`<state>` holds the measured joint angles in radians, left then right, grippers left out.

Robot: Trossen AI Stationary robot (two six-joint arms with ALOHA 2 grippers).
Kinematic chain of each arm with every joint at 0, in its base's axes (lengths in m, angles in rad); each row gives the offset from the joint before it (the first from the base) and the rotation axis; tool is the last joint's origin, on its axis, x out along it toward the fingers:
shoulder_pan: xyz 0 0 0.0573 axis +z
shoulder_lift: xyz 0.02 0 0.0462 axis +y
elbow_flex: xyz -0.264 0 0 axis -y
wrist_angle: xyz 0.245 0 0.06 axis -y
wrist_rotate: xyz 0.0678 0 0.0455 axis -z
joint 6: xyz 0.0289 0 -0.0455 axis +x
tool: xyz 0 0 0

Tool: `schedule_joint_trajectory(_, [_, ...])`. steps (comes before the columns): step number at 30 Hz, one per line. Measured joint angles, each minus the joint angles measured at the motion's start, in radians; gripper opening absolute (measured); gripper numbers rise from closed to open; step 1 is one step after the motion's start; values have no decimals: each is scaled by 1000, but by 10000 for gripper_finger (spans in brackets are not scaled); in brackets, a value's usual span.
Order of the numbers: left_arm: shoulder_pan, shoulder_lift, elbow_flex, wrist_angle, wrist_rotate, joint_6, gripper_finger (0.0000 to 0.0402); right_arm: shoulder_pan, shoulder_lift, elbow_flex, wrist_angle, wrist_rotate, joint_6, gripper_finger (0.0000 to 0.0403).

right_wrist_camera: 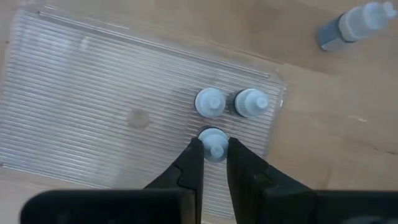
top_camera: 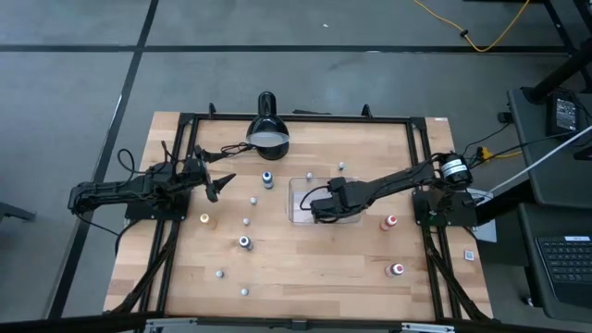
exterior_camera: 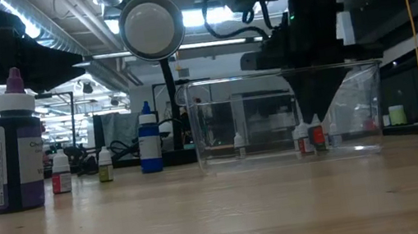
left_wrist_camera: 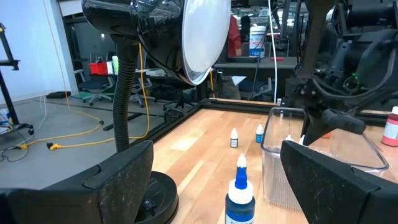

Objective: Pick & Place food coloring
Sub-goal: Put the small orange food coloring bottle into the transparent bin, then put the small purple food coloring bottle into the transparent bin

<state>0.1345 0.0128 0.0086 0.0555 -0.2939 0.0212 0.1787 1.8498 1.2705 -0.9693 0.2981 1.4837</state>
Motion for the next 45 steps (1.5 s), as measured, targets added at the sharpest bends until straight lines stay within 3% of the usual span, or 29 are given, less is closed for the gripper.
schedule_joint_trajectory(15, [0,0,0,0,0,0,347,-25,2,-29,25,-16,-1,77])
schedule_joint_trajectory(35, [0,0,0,0,0,0,347,-29,-15,18,-6,-18,-24,156])
schedule_joint_trajectory(45, [0,0,0,0,0,0,347,-31,-49,132,-190,25,-26,158])
